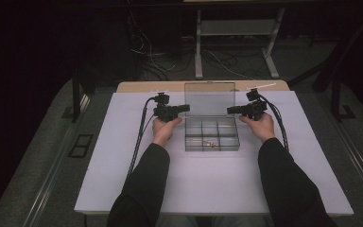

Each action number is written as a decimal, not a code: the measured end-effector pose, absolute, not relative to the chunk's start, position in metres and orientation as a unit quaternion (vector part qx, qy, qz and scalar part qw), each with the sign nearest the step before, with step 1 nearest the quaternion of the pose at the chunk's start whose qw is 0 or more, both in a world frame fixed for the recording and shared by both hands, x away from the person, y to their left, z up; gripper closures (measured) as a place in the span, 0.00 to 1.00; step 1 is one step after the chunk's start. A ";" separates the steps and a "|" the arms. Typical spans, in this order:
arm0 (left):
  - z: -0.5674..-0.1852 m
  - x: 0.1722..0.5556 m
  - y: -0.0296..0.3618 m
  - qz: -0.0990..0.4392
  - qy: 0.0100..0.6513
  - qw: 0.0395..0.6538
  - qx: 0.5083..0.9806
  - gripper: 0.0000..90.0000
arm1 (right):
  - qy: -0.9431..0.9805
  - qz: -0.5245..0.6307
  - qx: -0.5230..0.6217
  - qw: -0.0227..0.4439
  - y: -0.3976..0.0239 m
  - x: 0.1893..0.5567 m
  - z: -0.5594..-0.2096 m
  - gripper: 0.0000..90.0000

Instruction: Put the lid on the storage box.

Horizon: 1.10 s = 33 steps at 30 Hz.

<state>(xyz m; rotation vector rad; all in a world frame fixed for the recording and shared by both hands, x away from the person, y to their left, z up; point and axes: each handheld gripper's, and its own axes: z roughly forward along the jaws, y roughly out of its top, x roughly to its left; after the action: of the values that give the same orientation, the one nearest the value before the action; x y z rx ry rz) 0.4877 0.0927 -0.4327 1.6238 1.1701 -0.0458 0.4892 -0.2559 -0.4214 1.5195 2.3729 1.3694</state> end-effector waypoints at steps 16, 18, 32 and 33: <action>-0.434 0.497 0.091 -0.028 0.484 0.591 0.645 0.72 | 0.762 0.441 0.473 0.009 -0.258 0.490 -0.423 0.80; -0.430 0.501 0.090 -0.024 0.485 0.591 0.644 0.72 | 0.764 0.440 0.472 0.012 -0.258 0.490 -0.422 0.80; -0.419 0.509 0.088 -0.008 0.484 0.573 0.661 0.82 | 0.769 0.439 0.466 0.010 -0.258 0.491 -0.419 0.76; -0.419 0.509 0.088 -0.008 0.485 0.574 0.660 0.82 | 0.768 0.441 0.465 0.010 -0.258 0.492 -0.419 0.75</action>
<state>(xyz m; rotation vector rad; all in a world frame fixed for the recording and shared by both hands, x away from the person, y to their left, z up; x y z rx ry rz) 0.5090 0.0879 -0.4190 1.5459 1.1374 -0.0185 0.4919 -0.2580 -0.4193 1.4505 2.3971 1.3769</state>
